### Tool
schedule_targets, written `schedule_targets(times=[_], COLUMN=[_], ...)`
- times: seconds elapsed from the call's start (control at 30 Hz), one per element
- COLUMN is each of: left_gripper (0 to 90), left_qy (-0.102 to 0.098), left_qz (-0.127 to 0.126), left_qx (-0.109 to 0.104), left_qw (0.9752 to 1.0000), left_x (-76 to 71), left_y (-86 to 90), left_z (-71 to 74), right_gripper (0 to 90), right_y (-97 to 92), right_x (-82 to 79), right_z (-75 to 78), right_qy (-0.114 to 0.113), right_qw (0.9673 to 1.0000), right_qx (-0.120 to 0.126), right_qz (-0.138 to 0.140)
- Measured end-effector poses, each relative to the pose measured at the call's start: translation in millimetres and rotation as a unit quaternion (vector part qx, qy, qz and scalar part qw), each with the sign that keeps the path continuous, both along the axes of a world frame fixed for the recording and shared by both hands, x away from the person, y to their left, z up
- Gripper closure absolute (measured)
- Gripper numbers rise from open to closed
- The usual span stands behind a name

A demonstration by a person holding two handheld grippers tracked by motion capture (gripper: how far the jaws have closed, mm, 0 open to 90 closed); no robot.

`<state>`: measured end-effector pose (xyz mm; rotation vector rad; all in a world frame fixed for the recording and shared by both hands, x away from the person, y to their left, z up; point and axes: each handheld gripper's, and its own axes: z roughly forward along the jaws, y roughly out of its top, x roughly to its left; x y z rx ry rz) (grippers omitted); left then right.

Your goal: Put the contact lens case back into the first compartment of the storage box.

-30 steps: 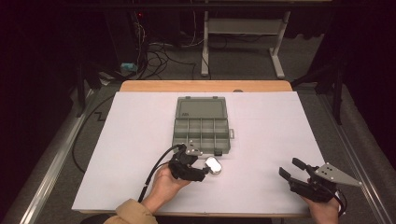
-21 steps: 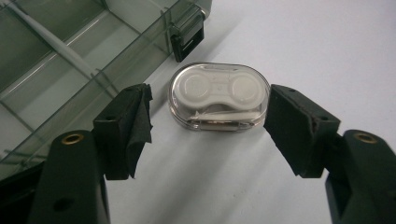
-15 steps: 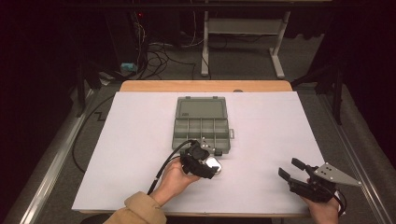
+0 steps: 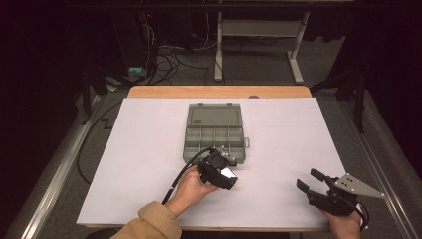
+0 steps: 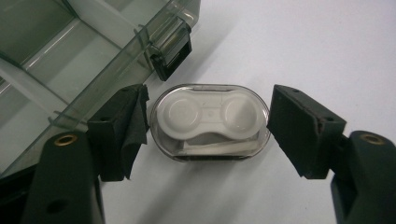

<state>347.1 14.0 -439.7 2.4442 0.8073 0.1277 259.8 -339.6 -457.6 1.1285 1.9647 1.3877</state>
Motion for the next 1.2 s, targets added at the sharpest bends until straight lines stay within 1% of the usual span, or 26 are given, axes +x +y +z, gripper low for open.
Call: schedule_targets(times=[0.1, 0.3, 0.43, 0.6, 0.73, 0.97, 1.17, 1.2], left_gripper=[27.8, 25.6, 25.4, 24.9, 25.0, 25.8, 26.1, 26.1], left_qy=[0.002, 0.003, 0.004, -0.001, 0.002, 0.0, 0.004, 0.006], left_qz=[-0.001, -0.005, -0.004, -0.006, -0.007, -0.005, -0.014, -0.016], left_qx=[0.001, 0.02, 0.022, 0.036, 0.037, 0.042, 0.045, 0.048], left_qw=[1.0, 0.9998, 0.9997, 0.9993, 0.9993, 0.9991, 0.9989, 0.9987], left_x=[0.2, 0.4, 0.3, -0.5, -0.1, -1.4, -3.0, -3.5], left_y=[-1.9, -5.7, -6.6, -9.2, -9.4, -9.9, -8.7, -8.3], left_z=[-1.2, -6.1, -7.2, -10.3, -11.4, -10.7, -9.2, -8.5], right_gripper=[32.2, 32.2, 32.1, 32.1, 32.1, 32.1, 32.1, 32.1], right_y=[0.0, 0.2, 0.2, 0.2, 0.5, -0.1, -0.2, -0.2], right_x=[0.0, 0.6, 0.4, 0.7, 0.7, 0.6, 0.1, -0.1], right_z=[-0.2, -0.2, -0.2, -0.3, -0.4, -0.5, -0.3, -0.2], right_qy=[0.001, 0.001, 0.001, 0.001, 0.002, 0.004, 0.002, 0.003], right_qw=[1.0, 1.0, 1.0, 1.0, 1.0, 1.0, 1.0, 1.0], right_qx=[0.0, -0.001, -0.002, -0.002, -0.003, -0.002, -0.002, -0.001], right_qz=[0.001, 0.003, 0.002, 0.003, 0.003, 0.002, 0.002, 0.001])
